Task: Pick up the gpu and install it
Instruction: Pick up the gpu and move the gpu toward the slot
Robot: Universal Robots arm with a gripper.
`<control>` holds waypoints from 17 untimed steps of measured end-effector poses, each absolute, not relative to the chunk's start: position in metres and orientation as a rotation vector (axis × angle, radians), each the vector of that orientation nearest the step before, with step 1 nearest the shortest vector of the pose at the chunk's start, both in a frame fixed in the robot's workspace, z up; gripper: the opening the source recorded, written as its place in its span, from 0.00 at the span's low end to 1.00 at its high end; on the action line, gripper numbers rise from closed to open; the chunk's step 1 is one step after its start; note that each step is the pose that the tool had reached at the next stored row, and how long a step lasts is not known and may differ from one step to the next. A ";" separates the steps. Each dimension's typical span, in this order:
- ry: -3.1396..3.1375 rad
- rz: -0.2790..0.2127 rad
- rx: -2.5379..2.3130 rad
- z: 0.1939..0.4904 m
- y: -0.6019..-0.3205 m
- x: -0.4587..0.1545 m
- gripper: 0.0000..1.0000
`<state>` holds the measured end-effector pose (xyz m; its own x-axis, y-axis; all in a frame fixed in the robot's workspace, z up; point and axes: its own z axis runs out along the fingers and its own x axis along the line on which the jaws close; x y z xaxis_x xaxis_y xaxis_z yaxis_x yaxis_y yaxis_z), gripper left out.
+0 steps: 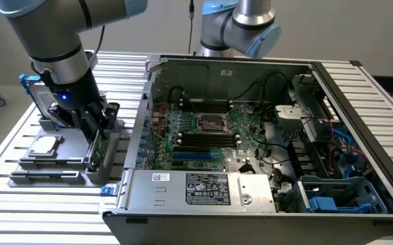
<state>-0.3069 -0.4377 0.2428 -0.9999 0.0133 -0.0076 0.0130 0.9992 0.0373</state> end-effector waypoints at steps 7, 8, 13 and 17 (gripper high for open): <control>3.133 0.059 0.021 0.242 -0.437 -0.308 0.44; 3.133 0.059 0.021 0.241 -0.437 -0.308 0.44; 3.133 0.058 0.021 0.240 -0.437 -0.308 0.44; 3.133 0.058 0.021 0.240 -0.437 -0.308 0.36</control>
